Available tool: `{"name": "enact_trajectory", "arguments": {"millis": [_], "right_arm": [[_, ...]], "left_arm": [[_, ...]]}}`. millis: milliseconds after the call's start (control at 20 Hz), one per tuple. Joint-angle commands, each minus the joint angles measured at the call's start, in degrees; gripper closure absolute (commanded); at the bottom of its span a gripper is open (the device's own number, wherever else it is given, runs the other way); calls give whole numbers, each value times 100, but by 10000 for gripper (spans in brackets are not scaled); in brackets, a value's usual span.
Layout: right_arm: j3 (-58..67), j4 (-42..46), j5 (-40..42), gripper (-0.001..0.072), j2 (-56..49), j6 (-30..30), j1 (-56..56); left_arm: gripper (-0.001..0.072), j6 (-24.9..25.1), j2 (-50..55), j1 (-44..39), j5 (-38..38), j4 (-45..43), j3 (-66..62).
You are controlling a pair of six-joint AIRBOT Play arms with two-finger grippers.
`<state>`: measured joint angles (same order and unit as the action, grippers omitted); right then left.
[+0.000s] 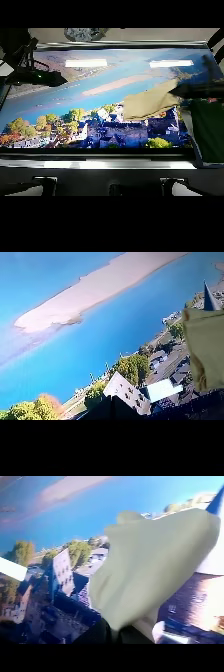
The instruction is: Fold the shirts.
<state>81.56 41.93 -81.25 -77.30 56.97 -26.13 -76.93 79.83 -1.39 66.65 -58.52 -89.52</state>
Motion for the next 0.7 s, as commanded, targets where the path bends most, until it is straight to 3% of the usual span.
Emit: {"name": "enact_trajectory", "arguments": {"millis": [0,400,650], "right_arm": [[1165,675,-780,673,334,586,-1110],[2269,557,-74,673,361,1147,-2376],[2277,868,-656,673,380,1150,-3086]], "left_arm": [[685,9,-4,-2,-149,-2,2],[685,310,-4,-63,-214,4,2],[685,372,-4,-59,-212,2,2]]}}
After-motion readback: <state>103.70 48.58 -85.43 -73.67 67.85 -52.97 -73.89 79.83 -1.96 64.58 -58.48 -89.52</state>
